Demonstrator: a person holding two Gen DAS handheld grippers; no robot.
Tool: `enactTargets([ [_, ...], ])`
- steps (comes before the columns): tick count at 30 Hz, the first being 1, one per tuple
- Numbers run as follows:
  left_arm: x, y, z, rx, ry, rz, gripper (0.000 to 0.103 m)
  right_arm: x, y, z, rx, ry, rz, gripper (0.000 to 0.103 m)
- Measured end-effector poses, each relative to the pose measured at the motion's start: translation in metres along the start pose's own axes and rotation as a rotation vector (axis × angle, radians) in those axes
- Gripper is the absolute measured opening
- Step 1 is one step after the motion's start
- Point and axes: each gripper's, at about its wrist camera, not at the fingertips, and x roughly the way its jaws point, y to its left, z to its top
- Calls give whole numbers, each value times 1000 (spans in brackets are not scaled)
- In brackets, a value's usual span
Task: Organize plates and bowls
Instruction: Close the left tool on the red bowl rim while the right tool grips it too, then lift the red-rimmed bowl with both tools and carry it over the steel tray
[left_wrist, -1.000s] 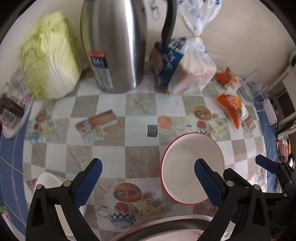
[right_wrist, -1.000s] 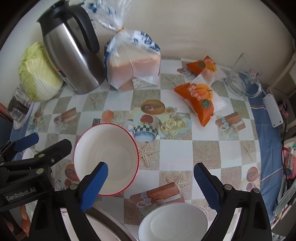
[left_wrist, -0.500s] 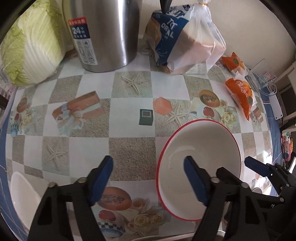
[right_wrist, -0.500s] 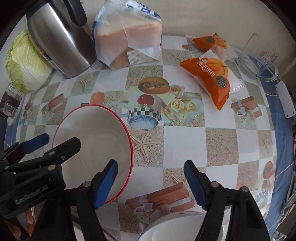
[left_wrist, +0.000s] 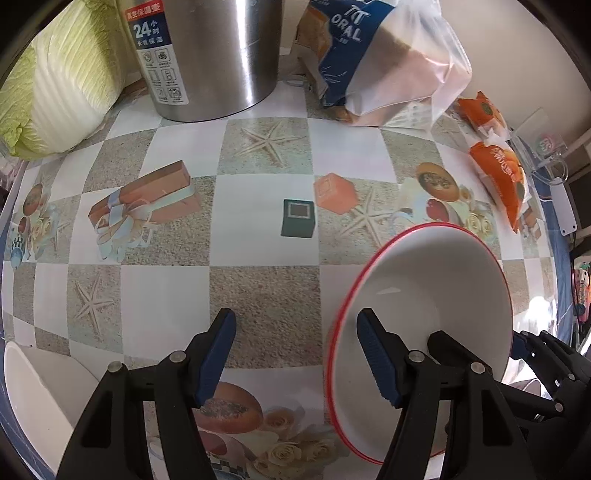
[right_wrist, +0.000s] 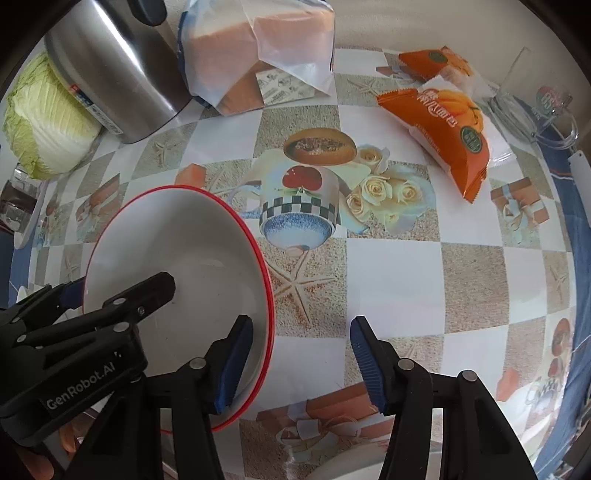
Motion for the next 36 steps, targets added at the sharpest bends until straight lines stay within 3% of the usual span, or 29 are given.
enactTargets([
  [5,-1,4,0,5,-13,5,57,1,-6,1,12,-14,17,54],
  [10,-2,2,1,15,-20,1,56,1,-7,0,14,-27,18,53],
  [24,-1,0,4,24,-20,-15,54,-4,8,1,-16,-38,45,26],
  [27,-3,1,2,17,-21,-49,41,-4,12,0,-18,-36,38,25],
  [29,-2,-1,1,10,-15,-82,27,-4,14,0,-14,-33,32,25],
  [36,-4,-19,-3,53,-16,-95,12,-3,5,2,-3,-34,21,25],
])
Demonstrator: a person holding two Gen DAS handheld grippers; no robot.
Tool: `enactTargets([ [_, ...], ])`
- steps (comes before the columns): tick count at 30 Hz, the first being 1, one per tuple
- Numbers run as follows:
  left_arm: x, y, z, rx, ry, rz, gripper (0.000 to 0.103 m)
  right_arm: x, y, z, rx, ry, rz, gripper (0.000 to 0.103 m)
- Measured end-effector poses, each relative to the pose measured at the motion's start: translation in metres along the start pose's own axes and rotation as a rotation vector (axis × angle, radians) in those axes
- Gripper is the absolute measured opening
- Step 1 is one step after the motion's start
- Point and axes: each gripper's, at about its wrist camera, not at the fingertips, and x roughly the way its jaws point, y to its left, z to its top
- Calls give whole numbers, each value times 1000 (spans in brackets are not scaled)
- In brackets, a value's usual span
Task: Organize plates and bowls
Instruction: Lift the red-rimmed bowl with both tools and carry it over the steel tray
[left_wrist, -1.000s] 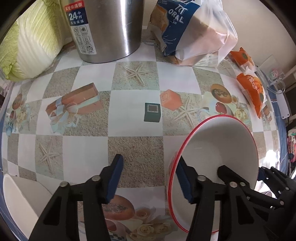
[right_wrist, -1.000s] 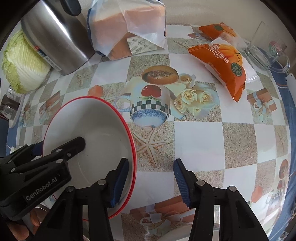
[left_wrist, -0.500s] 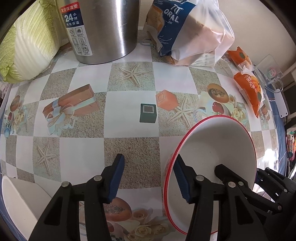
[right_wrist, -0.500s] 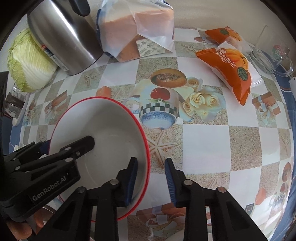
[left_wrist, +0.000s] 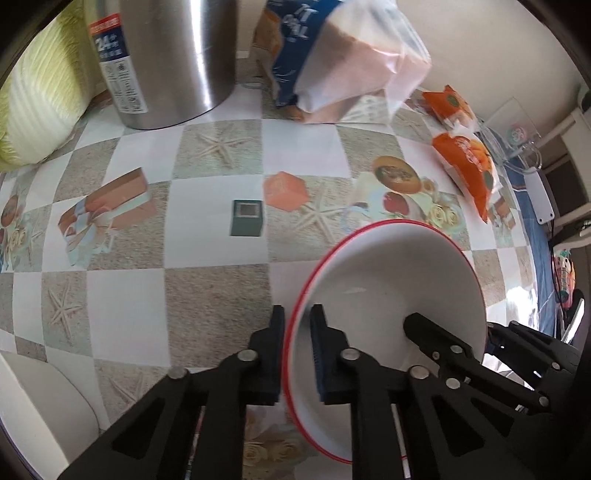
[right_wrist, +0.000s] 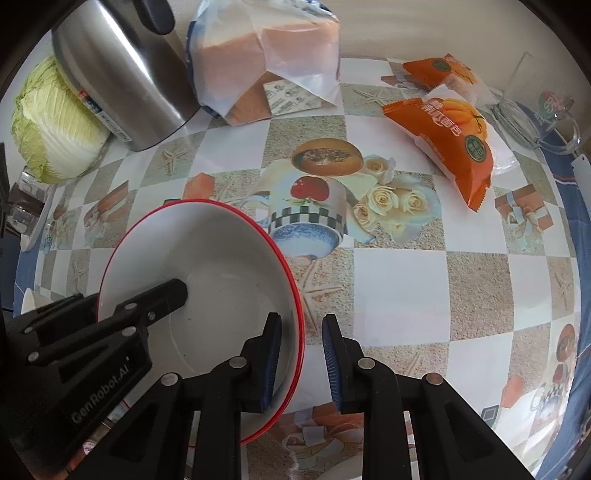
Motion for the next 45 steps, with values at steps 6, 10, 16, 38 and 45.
enactTargets([
  [6,3,-11,-2,-42,17,-21,10,-3,-3,0,25,7,-8,11],
  [10,-7,-17,-2,-30,1,-14,10,-12,-9,-1,39,-2,10,11],
  [16,-34,-22,-5,-47,-37,-28,10,-39,-11,2,33,-43,11,11],
  [38,-112,2,-88,-173,-177,-74,10,-111,25,-63,-25,-98,38,11],
  [45,-120,15,-124,-239,-217,-96,10,-117,40,-93,-50,-113,63,11],
])
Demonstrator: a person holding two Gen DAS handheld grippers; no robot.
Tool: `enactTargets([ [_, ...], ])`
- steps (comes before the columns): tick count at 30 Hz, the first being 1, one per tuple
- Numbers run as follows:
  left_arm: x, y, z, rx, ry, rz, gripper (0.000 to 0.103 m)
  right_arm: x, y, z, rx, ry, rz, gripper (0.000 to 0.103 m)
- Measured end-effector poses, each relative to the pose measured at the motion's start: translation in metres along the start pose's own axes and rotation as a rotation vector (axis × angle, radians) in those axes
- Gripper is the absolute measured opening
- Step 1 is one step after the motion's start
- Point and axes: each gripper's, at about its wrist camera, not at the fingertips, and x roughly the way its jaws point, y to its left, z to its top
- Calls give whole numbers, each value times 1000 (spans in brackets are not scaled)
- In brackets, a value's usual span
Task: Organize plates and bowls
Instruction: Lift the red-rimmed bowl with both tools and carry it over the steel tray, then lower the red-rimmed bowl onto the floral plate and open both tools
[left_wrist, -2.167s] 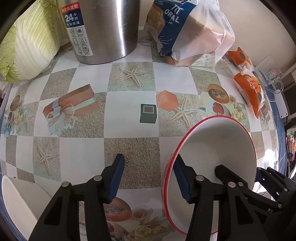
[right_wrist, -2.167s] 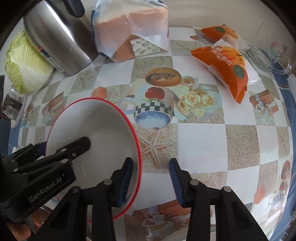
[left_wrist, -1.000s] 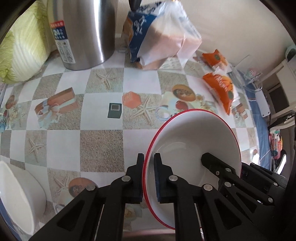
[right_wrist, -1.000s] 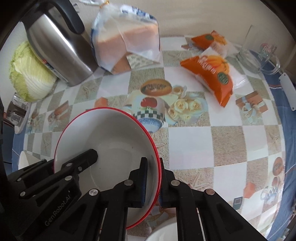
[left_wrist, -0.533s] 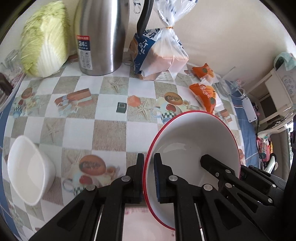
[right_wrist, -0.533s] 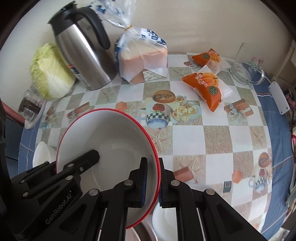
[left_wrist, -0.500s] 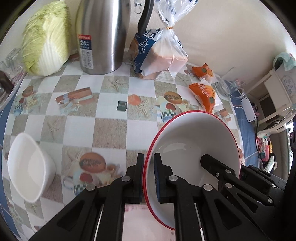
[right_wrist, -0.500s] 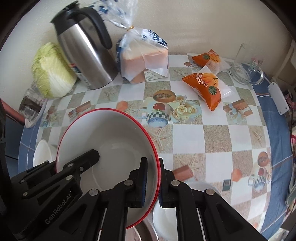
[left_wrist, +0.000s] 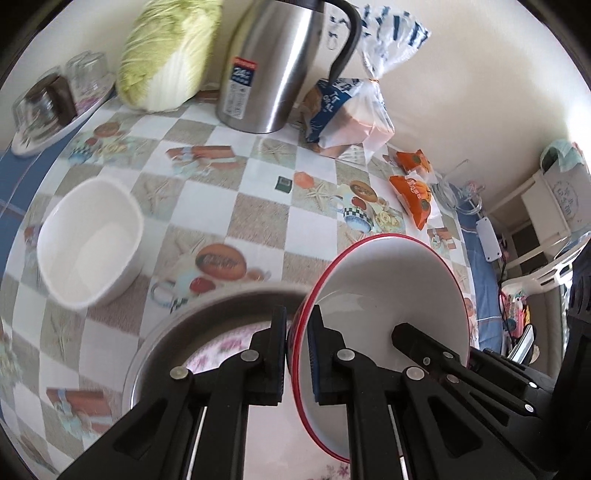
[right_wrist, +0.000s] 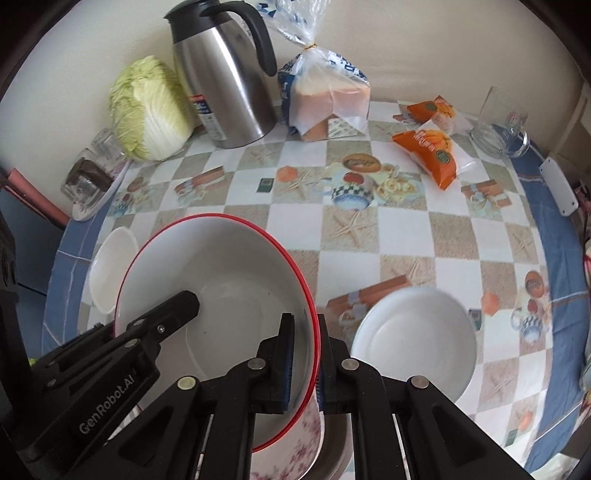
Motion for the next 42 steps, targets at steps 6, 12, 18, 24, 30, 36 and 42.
enactTargets([
  [6,-5,10,-24,-37,-8,-13,10,-3,8,-20,-15,-9,-10,11],
  [12,-9,24,-36,-62,-20,-30,10,-4,12,-36,-7,-18,12,11],
  [18,-9,35,-45,-78,-21,-39,10,2,16,-49,12,-2,42,11],
  [24,-6,43,-47,-97,-9,-49,11,8,19,-59,40,-9,38,11],
  [30,-3,47,-50,-106,3,-49,12,12,21,-66,79,-25,33,11],
  [36,2,42,-53,-91,22,-36,13,18,15,-73,121,-13,50,13],
  [42,7,39,-55,-82,36,-14,13,24,10,-78,127,-10,50,14],
])
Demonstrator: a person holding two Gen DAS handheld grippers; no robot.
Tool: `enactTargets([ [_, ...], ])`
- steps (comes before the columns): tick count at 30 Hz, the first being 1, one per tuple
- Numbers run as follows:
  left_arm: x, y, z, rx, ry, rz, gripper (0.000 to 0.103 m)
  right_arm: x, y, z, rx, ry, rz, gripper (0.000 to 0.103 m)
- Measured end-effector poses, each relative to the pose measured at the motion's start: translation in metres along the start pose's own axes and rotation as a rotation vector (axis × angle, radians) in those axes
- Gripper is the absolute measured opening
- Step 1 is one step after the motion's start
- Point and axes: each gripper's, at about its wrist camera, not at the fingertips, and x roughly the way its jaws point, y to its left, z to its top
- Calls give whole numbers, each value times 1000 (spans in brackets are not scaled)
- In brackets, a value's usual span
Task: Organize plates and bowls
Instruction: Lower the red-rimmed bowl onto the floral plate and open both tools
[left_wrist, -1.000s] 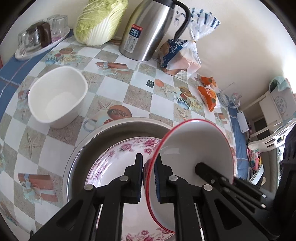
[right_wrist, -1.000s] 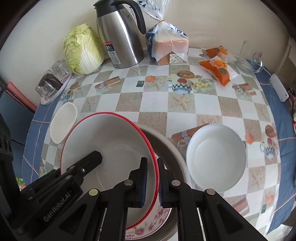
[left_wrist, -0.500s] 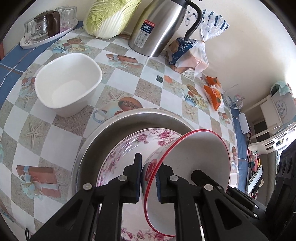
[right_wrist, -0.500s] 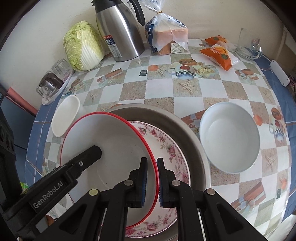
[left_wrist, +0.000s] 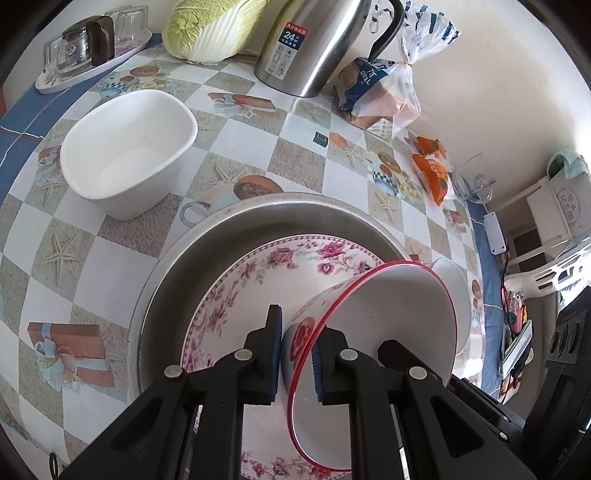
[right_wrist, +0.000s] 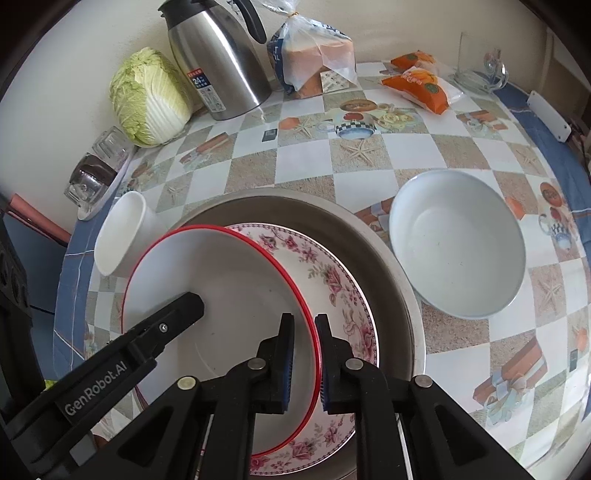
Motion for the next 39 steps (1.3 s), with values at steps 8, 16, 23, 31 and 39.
enactTargets([
  [8,5,1,-2,-2,17,21,13,7,-4,-3,2,19,15,14],
  [16,3,3,-1,-9,17,31,14,8,1,-4,-18,21,9,14],
  [23,3,4,-1,-12,18,28,15,8,1,-4,-19,21,13,14],
  [31,4,4,0,-13,19,23,17,9,1,-3,-14,19,20,14],
  [39,4,3,1,-23,19,21,18,10,2,-1,-16,12,26,14],
])
